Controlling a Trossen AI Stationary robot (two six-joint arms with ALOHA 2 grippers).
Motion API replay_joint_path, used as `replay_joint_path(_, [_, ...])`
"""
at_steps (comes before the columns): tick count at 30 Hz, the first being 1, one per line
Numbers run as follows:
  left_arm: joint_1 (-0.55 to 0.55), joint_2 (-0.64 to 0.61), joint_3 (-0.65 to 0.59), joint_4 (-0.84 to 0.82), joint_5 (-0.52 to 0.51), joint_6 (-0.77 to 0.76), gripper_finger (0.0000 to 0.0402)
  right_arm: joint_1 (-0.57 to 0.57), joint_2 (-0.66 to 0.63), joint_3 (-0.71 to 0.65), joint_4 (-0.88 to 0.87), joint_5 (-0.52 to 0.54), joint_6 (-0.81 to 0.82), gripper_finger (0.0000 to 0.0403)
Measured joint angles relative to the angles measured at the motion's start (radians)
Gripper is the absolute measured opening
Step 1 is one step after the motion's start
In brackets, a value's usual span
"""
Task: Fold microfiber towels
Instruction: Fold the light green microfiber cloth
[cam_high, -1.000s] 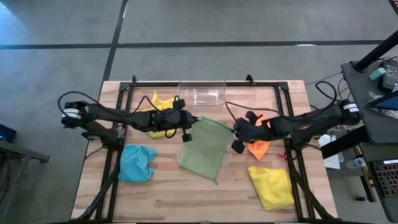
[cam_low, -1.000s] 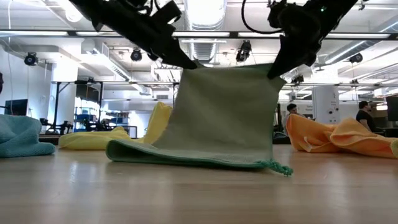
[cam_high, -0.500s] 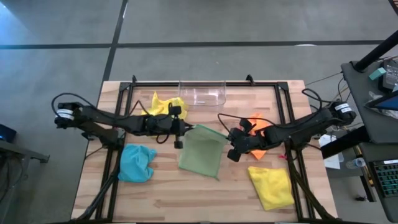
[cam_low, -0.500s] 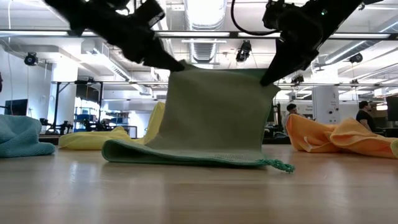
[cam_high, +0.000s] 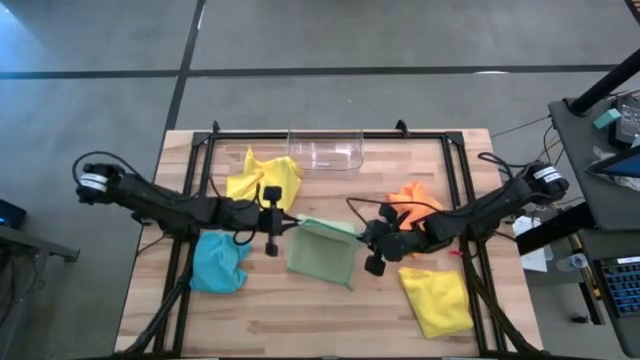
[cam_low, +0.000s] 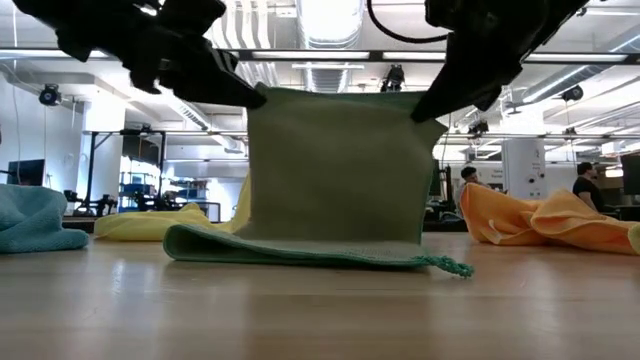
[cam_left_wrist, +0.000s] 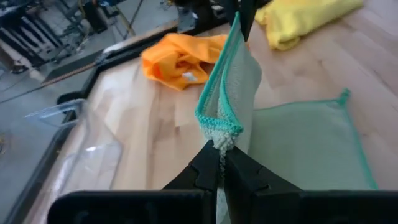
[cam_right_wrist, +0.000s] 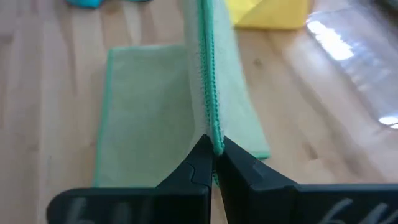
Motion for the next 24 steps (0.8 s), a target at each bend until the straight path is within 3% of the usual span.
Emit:
replay_joint_path(12, [-0.076, 0.092, -0.003, -0.038, 0.01, -0.062, 0.0, 0.014, 0.159, 0.0, 0.07, -0.078, 0.031, 0.0008])
replay_joint_path(24, [-0.154, 0.128, -0.003, -0.073, 0.066, -0.132, 0.0, 0.038, 0.142, 0.011, 0.119, -0.131, 0.032, 0.0008])
